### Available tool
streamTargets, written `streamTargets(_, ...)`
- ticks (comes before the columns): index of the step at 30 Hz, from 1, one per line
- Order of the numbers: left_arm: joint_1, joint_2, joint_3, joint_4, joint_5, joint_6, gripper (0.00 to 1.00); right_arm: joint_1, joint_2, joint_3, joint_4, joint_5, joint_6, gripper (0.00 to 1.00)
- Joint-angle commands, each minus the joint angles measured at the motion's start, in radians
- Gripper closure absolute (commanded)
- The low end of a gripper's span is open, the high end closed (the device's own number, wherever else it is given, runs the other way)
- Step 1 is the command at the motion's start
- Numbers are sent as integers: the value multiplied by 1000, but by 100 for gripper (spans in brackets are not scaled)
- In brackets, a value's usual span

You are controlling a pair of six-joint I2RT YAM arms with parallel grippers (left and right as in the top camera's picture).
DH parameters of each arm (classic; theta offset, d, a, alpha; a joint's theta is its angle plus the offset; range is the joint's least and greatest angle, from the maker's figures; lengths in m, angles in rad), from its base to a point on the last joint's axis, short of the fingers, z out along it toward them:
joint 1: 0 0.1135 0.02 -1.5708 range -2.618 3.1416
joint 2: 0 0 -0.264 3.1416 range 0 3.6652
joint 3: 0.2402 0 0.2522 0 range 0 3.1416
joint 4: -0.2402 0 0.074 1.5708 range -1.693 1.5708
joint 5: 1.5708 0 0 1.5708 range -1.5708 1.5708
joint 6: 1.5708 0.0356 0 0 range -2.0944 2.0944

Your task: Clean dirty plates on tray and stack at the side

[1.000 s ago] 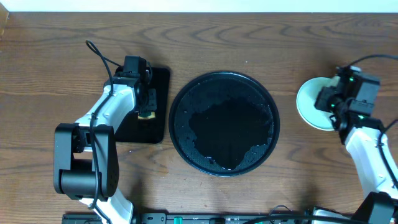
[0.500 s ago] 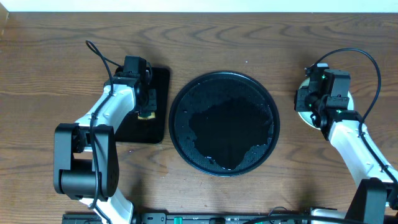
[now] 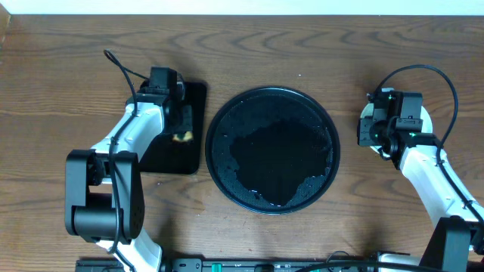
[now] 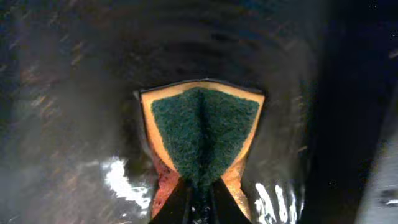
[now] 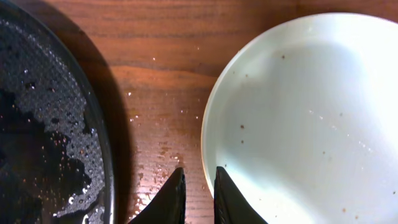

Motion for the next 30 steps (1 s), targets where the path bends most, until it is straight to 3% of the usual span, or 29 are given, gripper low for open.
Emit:
streamTargets(1, 19, 12, -10, 33, 64, -5, 92, 7, -11, 18, -11, 2, -5, 86)
streamTargets(6, 64, 12, -14, 17, -219, -165, 92, 7, -11, 18, -14, 2, -5, 86)
streamTargets(8, 83, 14, -14, 13, -209, -168, 92, 7, -11, 18, -15, 2, -5, 86)
streamTargets(10, 100, 18, -14, 13, -106, -144, 92, 7, -11, 18, -15, 2, -5, 86)
streamTargets(15, 109, 37, -14, -18, 414, 103, 93, 7, -11, 18, -15, 2, -5, 87)
streamTargets(17, 105, 38, -14, -32, 484, 160, 93, 7, -11, 18, -15, 2, -5, 87)
streamTargets(20, 104, 38, -14, -27, 372, 146, 92, 7, -11, 18, -15, 2, -5, 87)
streamTargets(26, 106, 38, -14, -53, -127, -148, 89, 7, -11, 18, -18, 2, -5, 88)
streamTargets(28, 106, 38, -14, -57, -39, -156, 93, 7, -11, 18, -19, 2, -5, 88)
streamTargets(30, 106, 38, -14, -53, 179, -6, 93, 7, -11, 18, -22, 2, -5, 88)
